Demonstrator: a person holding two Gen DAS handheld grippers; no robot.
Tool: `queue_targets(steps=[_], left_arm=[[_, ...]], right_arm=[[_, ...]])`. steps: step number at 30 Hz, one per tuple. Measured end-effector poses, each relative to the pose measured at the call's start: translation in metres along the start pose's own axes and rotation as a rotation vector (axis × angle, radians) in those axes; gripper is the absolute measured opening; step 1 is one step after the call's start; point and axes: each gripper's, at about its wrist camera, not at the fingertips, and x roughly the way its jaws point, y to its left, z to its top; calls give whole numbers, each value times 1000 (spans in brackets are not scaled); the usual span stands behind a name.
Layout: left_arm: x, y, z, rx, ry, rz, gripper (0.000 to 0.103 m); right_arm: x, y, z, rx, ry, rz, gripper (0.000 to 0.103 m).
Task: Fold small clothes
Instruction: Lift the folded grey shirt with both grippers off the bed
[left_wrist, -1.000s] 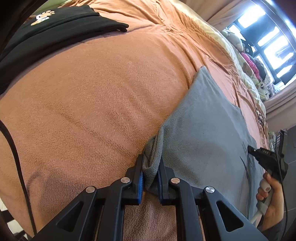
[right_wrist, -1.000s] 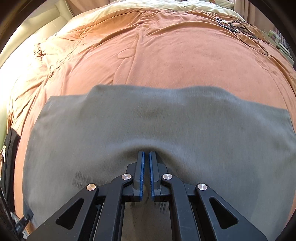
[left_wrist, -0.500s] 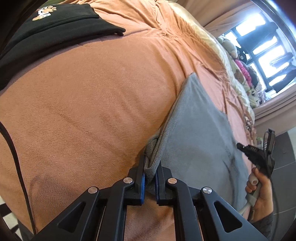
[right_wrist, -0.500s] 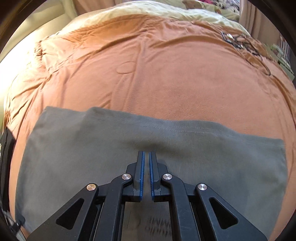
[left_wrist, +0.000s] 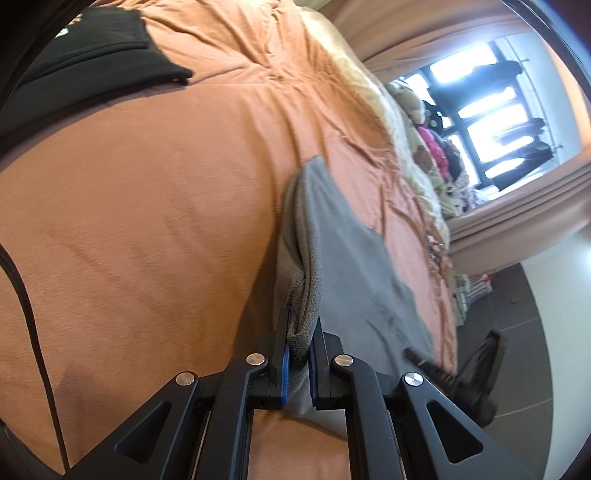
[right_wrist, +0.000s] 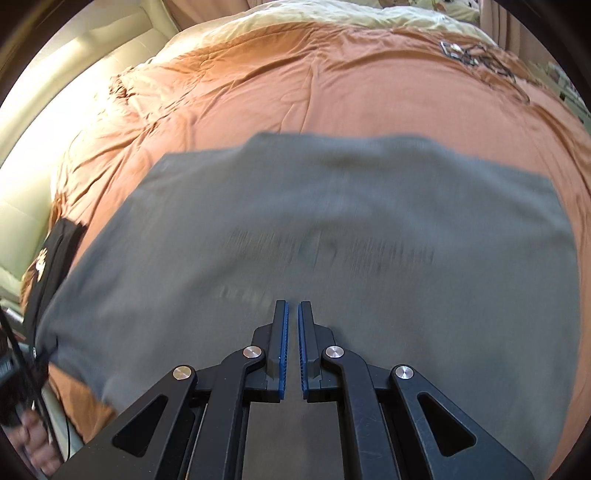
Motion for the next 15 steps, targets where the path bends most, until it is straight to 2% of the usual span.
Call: queue_targets(steps=[4, 8, 15], left_arm=[[-1, -16, 1, 20, 13, -61, 7], [-3, -30, -2, 49, 23, -91, 7], [-3, -54, -5, 90, 39, -130, 7]], right_arm=[[-7, 5, -34, -3, -6, 54, 2], [-5, 3, -56, 30, 9, 90, 2], [-6, 0, -85, 71, 10, 91, 2]])
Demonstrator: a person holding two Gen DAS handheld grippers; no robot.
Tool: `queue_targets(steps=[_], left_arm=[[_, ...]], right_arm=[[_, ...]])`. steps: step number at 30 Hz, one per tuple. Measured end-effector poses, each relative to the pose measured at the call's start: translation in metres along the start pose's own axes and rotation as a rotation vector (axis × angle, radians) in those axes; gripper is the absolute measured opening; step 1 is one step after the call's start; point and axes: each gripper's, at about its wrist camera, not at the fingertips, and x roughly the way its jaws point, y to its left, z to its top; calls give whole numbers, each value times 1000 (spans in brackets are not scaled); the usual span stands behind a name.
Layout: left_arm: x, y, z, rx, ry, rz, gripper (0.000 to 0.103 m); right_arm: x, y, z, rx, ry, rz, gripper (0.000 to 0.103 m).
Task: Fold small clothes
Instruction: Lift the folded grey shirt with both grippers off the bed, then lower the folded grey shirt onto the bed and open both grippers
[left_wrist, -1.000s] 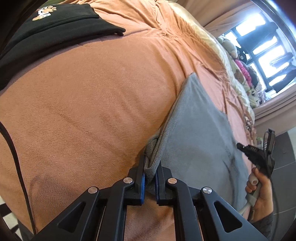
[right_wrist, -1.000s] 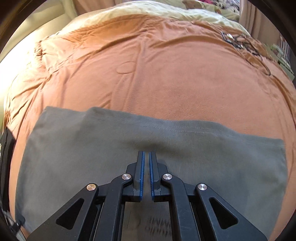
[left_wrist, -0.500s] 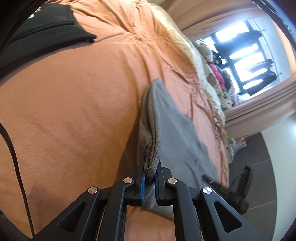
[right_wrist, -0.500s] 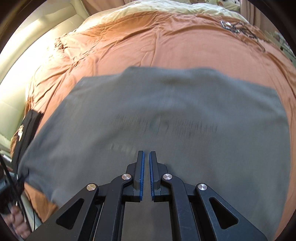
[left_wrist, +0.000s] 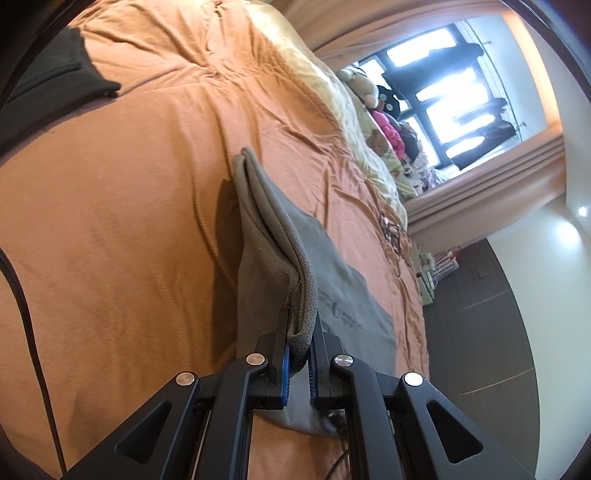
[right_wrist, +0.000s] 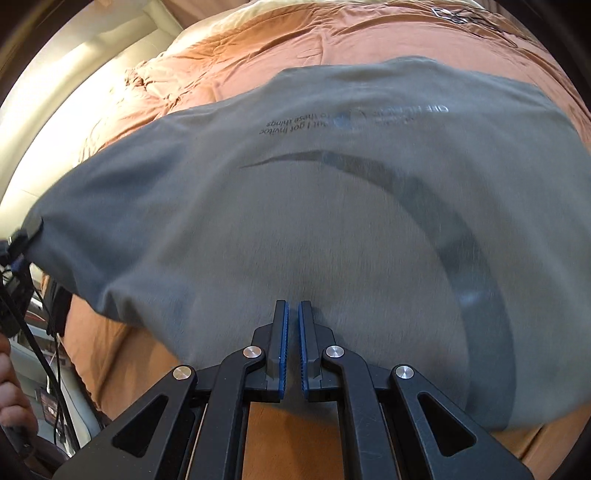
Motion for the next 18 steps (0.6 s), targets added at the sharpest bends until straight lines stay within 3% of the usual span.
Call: queue_targets(steps=[10, 18], left_arm=[[14, -52, -4, 93, 36, -35, 7], [40, -96, -16, 189, 112, -69, 7]], right_arm=[[-11, -4, -19, 42, -24, 28, 2], [-62, -44, -20, 76, -108, 60, 3]])
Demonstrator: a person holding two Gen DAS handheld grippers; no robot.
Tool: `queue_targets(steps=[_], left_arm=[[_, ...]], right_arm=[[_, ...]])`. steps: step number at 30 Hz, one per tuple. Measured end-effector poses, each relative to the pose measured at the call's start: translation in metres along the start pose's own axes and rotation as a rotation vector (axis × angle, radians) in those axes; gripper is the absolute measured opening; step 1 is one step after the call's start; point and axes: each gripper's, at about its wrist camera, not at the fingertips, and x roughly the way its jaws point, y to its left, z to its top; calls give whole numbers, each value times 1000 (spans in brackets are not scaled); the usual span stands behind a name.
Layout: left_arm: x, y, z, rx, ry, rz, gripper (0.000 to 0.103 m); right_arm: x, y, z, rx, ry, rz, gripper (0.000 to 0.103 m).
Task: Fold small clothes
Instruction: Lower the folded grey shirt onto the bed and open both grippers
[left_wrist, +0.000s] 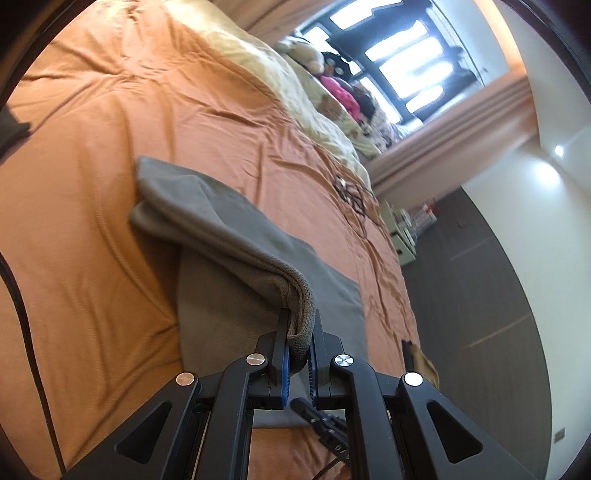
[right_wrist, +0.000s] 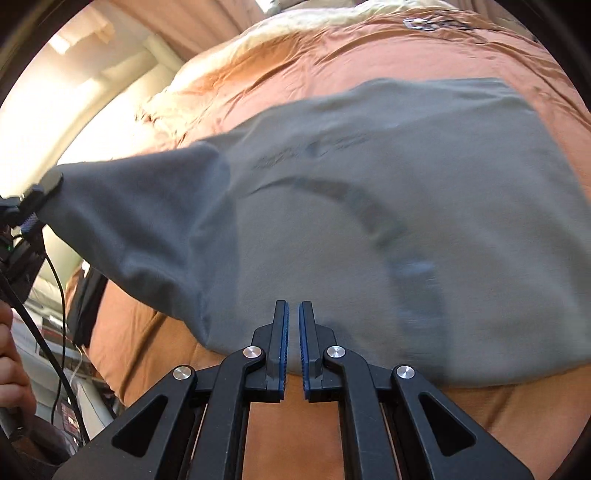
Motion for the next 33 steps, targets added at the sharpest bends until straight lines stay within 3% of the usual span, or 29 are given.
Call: queue_targets(steps=[4, 6, 7, 8, 15, 33], left_arm=[[20, -25, -5, 52, 45, -25, 7], [31, -36, -9, 78, 68, -32, 7], [38, -43, -13, 93, 84, -36, 7], [43, -46, -14, 101, 93, -38, 7], [90, -76, -40, 163, 184, -32, 7], [195, -146, -110, 269, 376, -43, 7]], right_arm=[[-28, -31, -2, 55, -41, -24, 5], [-41, -38, -8, 68, -56, -21, 23], [-49, -46, -10, 76, -73, -26, 45], [-56, -50, -13, 83, -94, -27, 61], [-84, -90, -33, 164, -161, -3, 61], [-145, -161, -74, 232, -213, 38, 61]])
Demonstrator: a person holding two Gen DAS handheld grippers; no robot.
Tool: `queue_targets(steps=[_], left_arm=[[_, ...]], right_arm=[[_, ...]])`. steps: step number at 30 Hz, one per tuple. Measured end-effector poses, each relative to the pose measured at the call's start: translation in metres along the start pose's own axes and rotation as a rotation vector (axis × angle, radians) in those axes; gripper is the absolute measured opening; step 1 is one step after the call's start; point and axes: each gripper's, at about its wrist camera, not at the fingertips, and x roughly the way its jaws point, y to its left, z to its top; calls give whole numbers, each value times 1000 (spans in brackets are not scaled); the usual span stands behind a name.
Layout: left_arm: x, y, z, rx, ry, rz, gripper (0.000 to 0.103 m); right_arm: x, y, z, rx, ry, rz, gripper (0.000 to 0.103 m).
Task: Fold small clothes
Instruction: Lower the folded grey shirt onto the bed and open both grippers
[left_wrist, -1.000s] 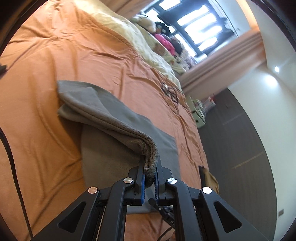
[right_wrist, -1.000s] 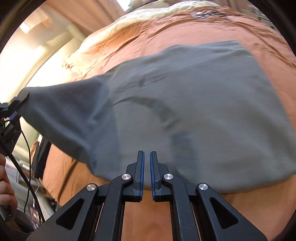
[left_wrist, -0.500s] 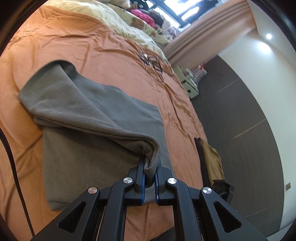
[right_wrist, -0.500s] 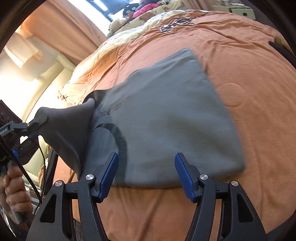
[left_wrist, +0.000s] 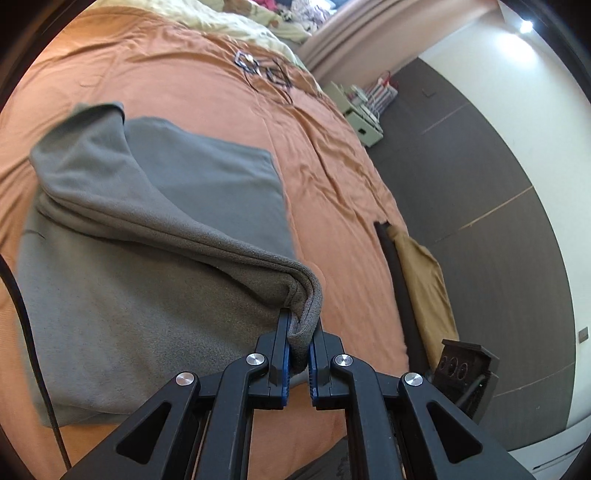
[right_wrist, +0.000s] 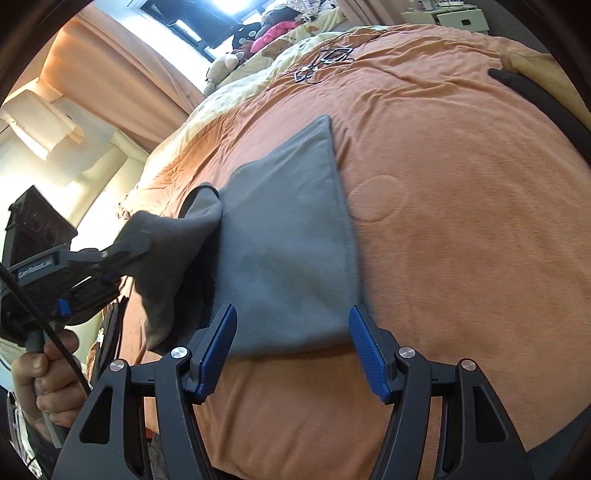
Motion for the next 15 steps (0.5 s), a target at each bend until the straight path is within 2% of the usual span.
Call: queue_targets(steps=[11, 13, 14, 15], left_arm=[[58, -36, -15, 40, 104, 7, 10], [68, -35, -18, 29, 141, 31, 21], [70, -32, -20, 13, 155, 6, 26], [70, -29, -20, 0, 156, -15, 37]], right_arm=[[-20, -24, -2, 2, 8, 7, 61], [-22, -24, -2, -8, 11, 10, 61], [-23, -23, -2, -16, 16, 14, 61], [-22, -23, -2, -21, 19, 17, 61]])
